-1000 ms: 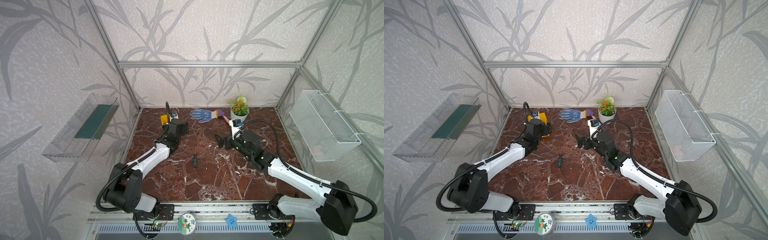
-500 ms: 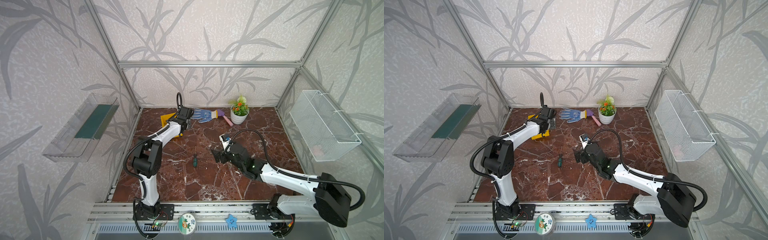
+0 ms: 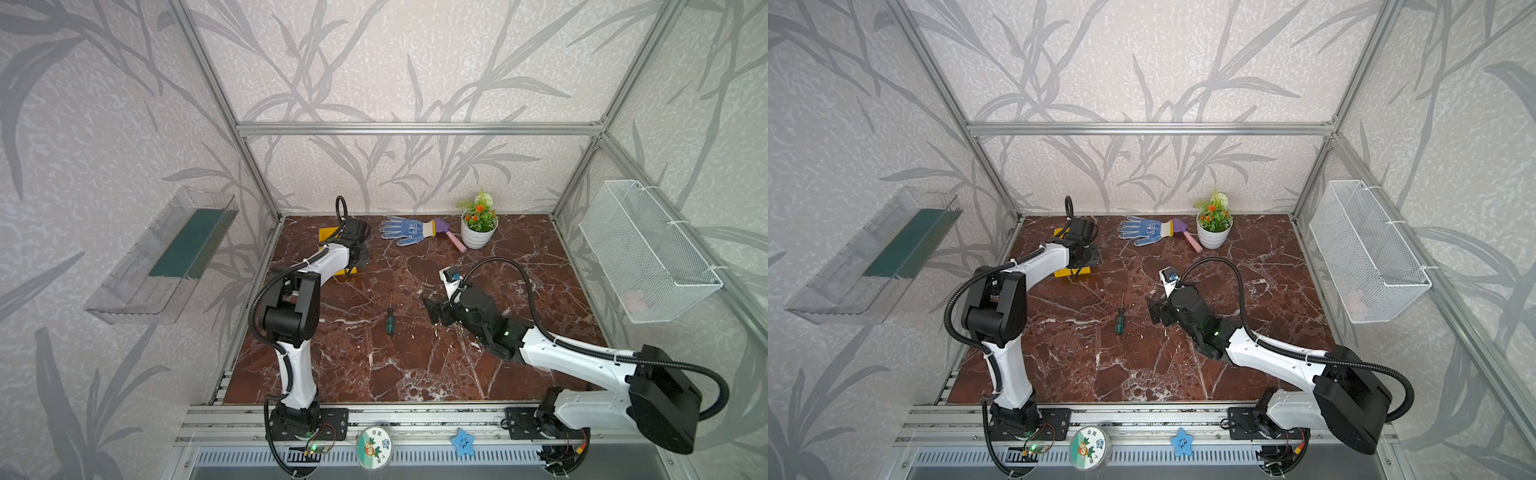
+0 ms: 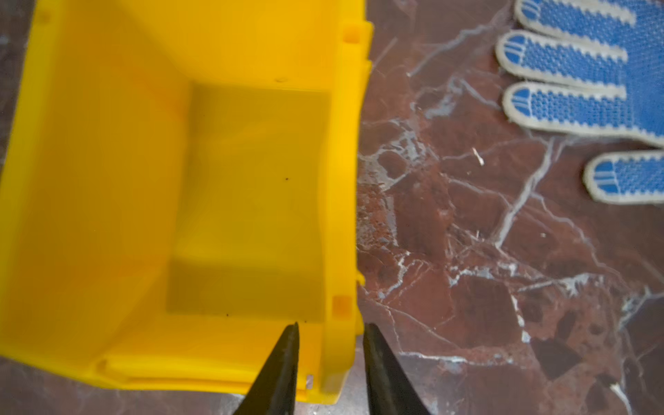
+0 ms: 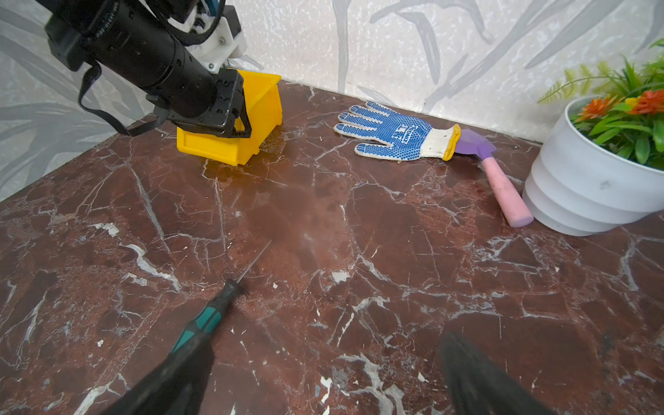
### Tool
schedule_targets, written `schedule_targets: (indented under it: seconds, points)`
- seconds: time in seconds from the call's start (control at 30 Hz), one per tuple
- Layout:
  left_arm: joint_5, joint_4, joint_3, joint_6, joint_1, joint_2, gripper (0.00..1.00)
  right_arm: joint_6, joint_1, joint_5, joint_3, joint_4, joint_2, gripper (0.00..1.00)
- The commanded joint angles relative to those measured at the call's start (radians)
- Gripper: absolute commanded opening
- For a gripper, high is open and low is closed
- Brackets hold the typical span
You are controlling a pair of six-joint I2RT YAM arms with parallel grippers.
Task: Put the screwdriver in the bin
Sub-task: Pick up the bin from the top-left of the table, then place the bin at the top-center of the table.
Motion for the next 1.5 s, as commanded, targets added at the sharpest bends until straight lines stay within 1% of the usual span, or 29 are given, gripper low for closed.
schedule_targets:
  seconds: [0.0,0.03,0.07,0.1,0.13,0.17,0.2,0.23,0.3,0.4,0.53,0.6,0.67,0.73,0.8,0.87,0.97,1.07,1.23,1.3,1.33,1.4,1.43,1.47]
  points:
    - [0.080,-0.006,0.031,-0.011,-0.006,0.039,0.24,0.006,-0.002,0.037,-0.005,0.042,-0.001,0.99]
    - [0.098,-0.005,0.029,-0.011,-0.006,0.042,0.19,0.004,-0.002,0.047,-0.008,0.044,-0.003,0.99]
    - [0.120,-0.006,0.024,-0.015,-0.006,0.042,0.16,0.003,-0.004,0.061,-0.011,0.044,-0.006,0.99]
    - [0.134,-0.005,0.017,-0.020,-0.008,0.038,0.15,0.003,-0.004,0.073,-0.014,0.045,-0.010,0.99]
    - [0.149,0.000,0.005,-0.023,-0.009,0.031,0.05,0.004,-0.004,0.086,-0.017,0.047,-0.013,0.99]
    - [0.165,0.003,-0.007,-0.024,-0.012,0.019,0.03,0.009,-0.008,0.096,-0.022,0.047,-0.020,0.99]
    - [0.171,0.008,-0.022,-0.025,-0.016,0.007,0.02,0.015,-0.014,0.100,-0.027,0.048,-0.026,0.99]
    - [0.172,0.009,-0.037,-0.020,-0.023,-0.009,0.00,0.027,-0.024,0.098,-0.034,0.051,-0.034,0.99]
    - [0.160,0.002,-0.061,-0.008,-0.041,-0.049,0.00,0.050,-0.047,0.092,-0.045,0.047,-0.049,0.99]
    - [0.117,-0.005,-0.105,0.014,-0.101,-0.135,0.00,0.080,-0.086,0.090,-0.052,0.023,-0.075,0.99]
    - [0.086,0.002,-0.136,0.020,-0.228,-0.229,0.00,0.119,-0.140,0.099,-0.060,-0.028,-0.129,0.99]
    - [0.062,-0.005,-0.125,0.015,-0.300,-0.244,0.00,0.146,-0.172,0.092,-0.062,-0.060,-0.169,0.99]
    - [0.037,-0.018,-0.099,0.008,-0.371,-0.237,0.00,0.176,-0.204,0.087,-0.053,-0.166,-0.241,0.99]
    - [0.029,-0.014,-0.075,-0.014,-0.422,-0.217,0.00,0.173,-0.214,0.099,-0.059,-0.241,-0.322,0.99]
    - [0.057,0.009,-0.053,-0.045,-0.460,-0.177,0.00,0.179,-0.223,0.118,-0.067,-0.324,-0.405,0.99]
    - [0.108,0.036,-0.026,-0.078,-0.489,-0.121,0.00,0.179,-0.233,0.109,-0.084,-0.395,-0.487,0.99]
    - [0.110,0.074,-0.004,-0.095,-0.527,-0.061,0.00,0.203,-0.233,0.094,-0.104,-0.480,-0.569,0.99]
    - [0.118,0.086,0.023,-0.107,-0.542,-0.017,0.00,0.208,-0.234,0.078,-0.115,-0.532,-0.599,0.99]
    - [0.133,0.095,0.065,-0.127,-0.552,0.049,0.00,0.181,-0.240,0.040,-0.106,-0.546,-0.584,0.99]
    - [0.141,0.109,0.071,-0.132,-0.555,0.064,0.04,0.179,-0.246,0.020,-0.102,-0.536,-0.570,0.99]
    - [0.142,0.121,0.070,-0.138,-0.557,0.067,0.09,0.181,-0.252,0.007,-0.098,-0.534,-0.561,0.99]
    - [0.147,0.141,0.074,-0.146,-0.560,0.074,0.22,0.182,-0.271,-0.028,-0.089,-0.538,-0.546,0.99]
    - [0.153,0.149,0.081,-0.150,-0.561,0.077,0.32,0.176,-0.285,-0.051,-0.089,-0.535,-0.542,0.99]
    - [0.155,0.152,0.092,-0.150,-0.564,0.080,0.39,0.170,-0.304,-0.073,-0.087,-0.533,-0.538,0.99]
